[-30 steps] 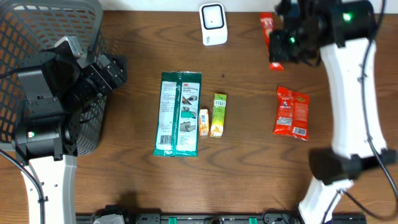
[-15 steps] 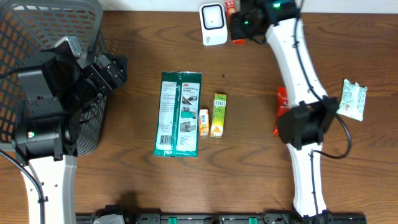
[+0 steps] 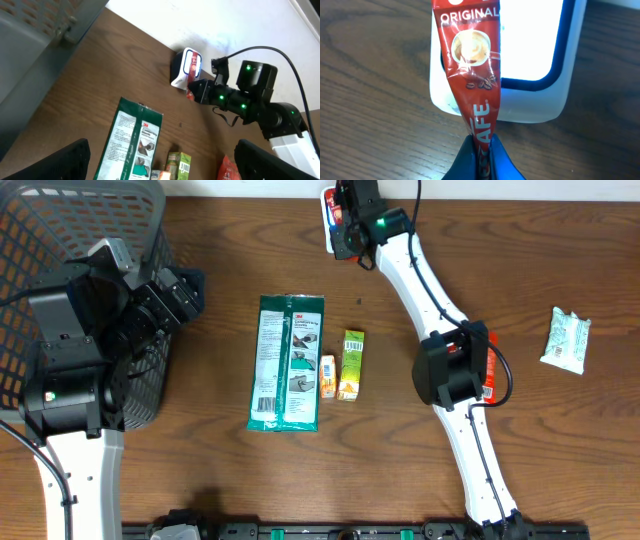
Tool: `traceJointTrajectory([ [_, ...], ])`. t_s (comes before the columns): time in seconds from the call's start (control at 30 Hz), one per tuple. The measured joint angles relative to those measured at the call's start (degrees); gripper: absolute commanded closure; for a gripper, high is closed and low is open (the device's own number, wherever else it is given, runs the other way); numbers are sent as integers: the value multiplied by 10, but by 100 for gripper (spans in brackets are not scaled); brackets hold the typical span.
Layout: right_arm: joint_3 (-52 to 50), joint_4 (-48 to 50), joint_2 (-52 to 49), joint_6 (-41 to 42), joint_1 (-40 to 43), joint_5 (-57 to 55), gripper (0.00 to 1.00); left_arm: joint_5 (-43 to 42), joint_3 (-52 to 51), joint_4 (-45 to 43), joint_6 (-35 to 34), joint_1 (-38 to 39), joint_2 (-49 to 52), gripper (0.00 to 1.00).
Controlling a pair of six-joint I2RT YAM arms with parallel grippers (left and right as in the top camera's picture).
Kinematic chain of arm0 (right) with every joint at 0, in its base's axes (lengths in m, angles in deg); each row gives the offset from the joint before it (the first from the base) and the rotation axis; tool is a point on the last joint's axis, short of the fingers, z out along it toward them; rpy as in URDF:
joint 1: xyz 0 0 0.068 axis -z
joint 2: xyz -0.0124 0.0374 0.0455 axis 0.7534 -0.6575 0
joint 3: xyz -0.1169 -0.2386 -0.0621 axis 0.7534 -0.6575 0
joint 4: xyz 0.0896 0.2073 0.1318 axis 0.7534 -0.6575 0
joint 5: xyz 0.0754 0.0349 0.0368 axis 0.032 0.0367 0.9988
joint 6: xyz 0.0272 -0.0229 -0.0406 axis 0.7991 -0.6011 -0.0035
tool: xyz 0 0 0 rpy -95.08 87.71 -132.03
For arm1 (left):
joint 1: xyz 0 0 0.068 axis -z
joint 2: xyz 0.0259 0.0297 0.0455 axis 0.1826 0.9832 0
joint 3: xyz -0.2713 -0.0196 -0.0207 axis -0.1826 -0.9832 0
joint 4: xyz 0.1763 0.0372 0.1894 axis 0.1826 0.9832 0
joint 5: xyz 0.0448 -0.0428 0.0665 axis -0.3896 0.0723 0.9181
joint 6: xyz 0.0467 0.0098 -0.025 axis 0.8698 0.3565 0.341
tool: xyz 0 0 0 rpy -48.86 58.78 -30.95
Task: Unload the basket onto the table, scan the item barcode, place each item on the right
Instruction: 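Lift the stick packet up to the white scanner with right gripper, then carry the stick packet rightward away from the scanner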
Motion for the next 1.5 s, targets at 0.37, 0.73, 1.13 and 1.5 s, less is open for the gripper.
traceJointTrajectory([
  [0.37, 1, -8, 0, 0, 3, -10, 99, 0, 0, 0, 0, 0, 0, 7],
  [0.73, 24, -54, 2, 0, 20, 37, 99, 0, 0, 0, 0, 0, 0, 7],
  [1.13, 26, -254, 191, -49, 47, 46, 99, 0, 0, 0, 0, 0, 0, 7],
  [1.5, 45, -454, 311, -68, 145, 48, 99, 0, 0, 0, 0, 0, 0, 7],
])
